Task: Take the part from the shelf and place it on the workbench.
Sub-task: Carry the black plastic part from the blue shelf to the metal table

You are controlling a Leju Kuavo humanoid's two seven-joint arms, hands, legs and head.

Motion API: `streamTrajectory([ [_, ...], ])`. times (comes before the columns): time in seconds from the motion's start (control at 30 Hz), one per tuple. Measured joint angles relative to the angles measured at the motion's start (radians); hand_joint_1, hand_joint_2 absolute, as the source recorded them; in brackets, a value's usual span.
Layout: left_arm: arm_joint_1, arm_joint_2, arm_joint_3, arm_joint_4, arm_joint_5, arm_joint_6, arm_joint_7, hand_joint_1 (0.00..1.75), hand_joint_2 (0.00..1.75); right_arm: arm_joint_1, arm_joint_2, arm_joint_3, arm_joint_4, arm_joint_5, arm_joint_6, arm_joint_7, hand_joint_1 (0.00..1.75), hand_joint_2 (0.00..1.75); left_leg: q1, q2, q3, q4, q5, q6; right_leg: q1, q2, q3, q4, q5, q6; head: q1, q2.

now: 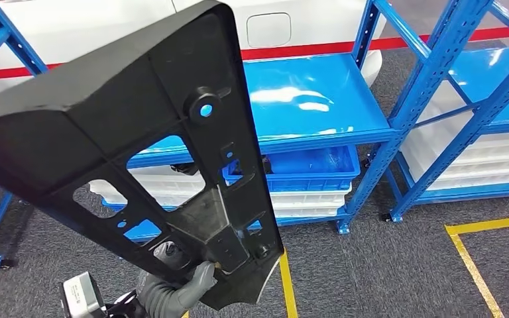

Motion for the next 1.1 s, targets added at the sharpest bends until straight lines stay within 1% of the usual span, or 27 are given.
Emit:
streamTrajectory([
  [0.07,-0.016,-0.009,-0.005,0.014,0.007,-0.010,-0.003,1.75,1.75,0.000,-0.005,-0.009,0.002,-0.007,0.004,-0.002,0.00,0.00,0.005,0.000,-0.049,0.140,-0.079,-0.010,0.002,0.000,-0.013,0.001,0.010,-0.006,-0.002,0.000],
  [0.1,-0.020,-0.012,-0.008,0.021,0.011,-0.012,-0.005,1.75,1.75,0.000,-0.008,-0.012,0.002,-0.009,0.006,-0.003,0.00,0.00,0.007,0.000,-0.066,0.198,-0.103,-0.012,0.003,0.000,-0.019,0.001,0.015,-0.007,-0.002,0.000],
  [0.13,-0.023,-0.015,-0.011,0.029,0.014,-0.014,-0.008,1.75,1.75,0.001,-0.011,-0.015,0.003,-0.009,0.008,-0.003,0.00,0.00,0.007,0.000,-0.066,0.219,-0.108,-0.013,0.003,0.000,-0.024,0.001,0.019,-0.007,-0.002,0.000],
  [0.17,-0.025,-0.018,-0.014,0.036,0.016,-0.015,-0.011,1.75,1.75,0.001,-0.013,-0.018,0.003,-0.008,0.009,-0.003,0.00,0.00,0.007,0.000,-0.045,0.198,-0.095,-0.011,0.004,0.001,-0.029,0.001,0.024,-0.006,-0.002,0.000],
  [0.2,-0.029,-0.020,-0.016,0.042,0.017,-0.016,-0.013,1.75,1.75,0.001,-0.015,-0.020,0.003,-0.005,0.010,-0.003,0.00,0.00,0.007,0.000,-0.004,0.133,-0.066,-0.008,0.004,0.002,-0.033,0.001,0.027,-0.005,-0.002,0.000],
  [0.27,-0.038,-0.026,-0.021,0.051,0.017,-0.018,-0.016,1.75,1.75,0.001,-0.017,-0.023,0.003,0.000,0.011,-0.003,0.00,0.00,0.002,-0.001,0.087,-0.030,-0.014,0.004,0.005,0.004,-0.038,0.001,0.035,0.001,-0.002,0.000],
  [0.3,-0.042,-0.029,-0.023,0.054,0.017,-0.020,-0.017,1.75,1.75,0.000,-0.017,-0.024,0.003,0.003,0.011,-0.004,0.00,0.00,-0.001,-0.002,0.113,-0.082,-0.001,0.010,0.006,0.004,-0.042,0.002,0.039,0.006,-0.002,0.000],
  [0.33,-0.044,-0.030,-0.024,0.057,0.017,-0.021,-0.017,1.75,1.75,0.000,-0.017,-0.026,0.003,0.004,0.011,-0.005,0.00,0.00,-0.005,-0.003,0.122,-0.106,0.003,0.015,0.005,0.003,-0.046,0.002,0.043,0.011,-0.002,0.000],
  [0.37,-0.045,-0.032,-0.025,0.059,0.018,-0.022,-0.018,1.75,1.75,0.000,-0.018,-0.026,0.003,0.005,0.011,-0.006,0.00,0.00,-0.008,-0.003,0.120,-0.108,0.005,0.019,0.005,0.003,-0.050,0.002,0.048,0.016,-0.001,0.000],
  [0.4,-0.045,-0.032,-0.026,0.062,0.018,-0.022,-0.018,1.75,1.75,0.000,-0.018,-0.027,0.003,0.006,0.011,-0.008,0.00,0.00,-0.008,-0.003,0.115,-0.109,0.011,0.024,0.006,0.003,-0.052,0.000,0.053,0.022,-0.001,0.000],
  [0.43,-0.046,-0.033,-0.028,0.065,0.018,-0.022,-0.018,1.75,1.75,0.001,-0.018,-0.027,0.003,0.008,0.011,-0.010,0.00,0.00,-0.006,-0.002,0.113,-0.113,0.018,0.030,0.006,0.004,-0.056,0.003,0.050,0.028,-0.001,0.000],
  [0.47,-0.047,-0.035,-0.029,0.066,0.018,-0.022,-0.018,1.75,1.75,0.001,-0.019,-0.027,0.003,0.009,0.011,-0.011,0.00,0.00,-0.003,0.000,0.110,-0.118,0.027,0.037,0.007,0.004,-0.064,0.018,0.035,0.032,0.000,0.000],
  [0.5,-0.048,-0.037,-0.030,0.068,0.018,-0.022,-0.019,1.75,1.75,0.002,-0.019,-0.027,0.003,0.010,0.011,-0.011,0.00,0.00,0.000,0.002,0.106,-0.123,0.035,0.043,0.008,0.004,-0.079,0.054,0.005,0.037,0.001,0.000],
  [0.57,-0.050,-0.039,-0.032,0.070,0.018,-0.022,-0.019,1.75,1.75,0.002,-0.020,-0.027,0.004,0.010,0.011,-0.010,0.00,0.00,0.001,0.005,0.094,-0.124,0.047,0.049,0.006,0.003,-0.130,0.188,-0.080,0.042,0.004,0.000],
  [0.6,-0.050,-0.040,-0.033,0.072,0.018,-0.022,-0.019,1.75,1.75,0.003,-0.020,-0.027,0.004,0.010,0.011,-0.008,0.00,0.00,0.001,0.005,0.086,-0.122,0.052,0.049,0.004,0.003,-0.153,0.256,-0.111,0.045,0.005,0.000],
  [0.63,-0.050,-0.040,-0.034,0.074,0.018,-0.022,-0.020,1.75,1.75,0.004,-0.020,-0.027,0.004,0.010,0.011,-0.007,0.00,0.00,0.001,0.006,0.079,-0.120,0.056,0.048,0.003,0.003,-0.163,0.297,-0.125,0.047,0.005,0.000],
  [0.67,-0.050,-0.040,-0.035,0.075,0.018,-0.022,-0.020,1.75,1.75,0.004,-0.021,-0.027,0.004,0.010,0.011,-0.006,0.00,0.00,0.002,0.006,0.073,-0.117,0.059,0.046,0.001,0.003,-0.152,0.296,-0.119,0.049,0.005,0.000],
  [0.7,-0.050,-0.041,-0.036,0.077,0.018,-0.022,-0.021,1.75,1.75,0.004,-0.021,-0.028,0.004,0.010,0.011,-0.007,0.00,0.00,0.003,0.006,0.067,-0.112,0.061,0.044,-0.001,0.003,-0.120,0.252,-0.095,0.051,0.005,0.000],
  [0.73,-0.050,-0.041,-0.037,0.078,0.018,-0.022,-0.022,1.75,1.75,0.004,-0.022,-0.028,0.004,0.010,0.010,-0.008,0.00,0.00,0.005,0.005,0.062,-0.106,0.062,0.042,-0.005,0.003,-0.074,0.178,-0.064,0.053,0.005,0.000],
  [0.77,-0.050,-0.041,-0.039,0.079,0.018,-0.022,-0.023,1.75,1.75,0.003,-0.022,-0.028,0.003,0.011,0.010,-0.009,0.00,0.00,0.004,0.005,0.055,-0.098,0.062,0.039,-0.007,0.004,-0.030,0.103,-0.041,0.055,0.006,0.000],
  [0.8,-0.051,-0.042,-0.040,0.081,0.018,-0.022,-0.024,1.75,1.75,0.001,-0.022,-0.028,0.003,0.011,0.010,-0.010,0.00,0.00,0.002,0.004,0.047,-0.089,0.062,0.035,-0.008,0.005,-0.001,0.047,-0.025,0.053,0.006,0.000],
  [0.83,-0.052,-0.042,-0.041,0.081,0.018,-0.022,-0.024,1.75,1.75,0.001,-0.021,-0.029,0.003,0.011,0.010,-0.011,0.00,0.00,0.000,0.004,0.039,-0.082,0.064,0.029,-0.009,0.007,0.010,0.017,-0.018,0.050,0.006,0.000],
  [0.93,-0.052,-0.043,-0.043,0.083,0.018,-0.022,-0.025,1.75,1.75,0.005,-0.021,-0.030,0.004,0.010,0.011,-0.005,0.00,0.00,0.001,0.003,0.024,-0.074,0.070,0.012,-0.005,0.008,-0.003,0.016,-0.009,0.029,0.005,0.000],
  [0.97,-0.052,-0.043,-0.043,0.084,0.019,-0.022,-0.025,1.75,1.75,0.005,-0.021,-0.031,0.004,0.009,0.012,-0.002,0.00,0.00,0.003,0.003,0.017,-0.062,0.058,0.007,-0.005,0.007,-0.008,0.015,-0.004,0.021,0.005,0.000],
  [1.0,-0.053,-0.043,-0.043,0.085,0.019,-0.022,-0.025,1.75,1.75,0.004,-0.022,-0.031,0.004,0.009,0.013,0.001,0.00,0.00,0.006,0.002,0.003,-0.030,0.031,0.002,-0.007,0.006,-0.013,0.014,0.002,0.013,0.005,0.000],
  [1.03,-0.053,-0.043,-0.043,0.085,0.019,-0.022,-0.025,1.75,1.75,0.004,-0.022,-0.032,0.004,0.007,0.013,0.003,0.00,0.00,0.008,0.002,-0.018,0.025,-0.009,-0.003,-0.008,0.005,-0.019,0.013,0.008,0.006,0.004,0.000],
  [1.1,-0.052,-0.043,-0.044,0.089,0.022,-0.022,-0.025,1.75,1.75,0.003,-0.023,-0.032,0.004,0.005,0.014,0.005,0.00,0.00,0.010,0.002,-0.067,0.169,-0.090,-0.011,-0.007,0.004,-0.033,0.014,0.018,0.000,0.003,0.000],
])
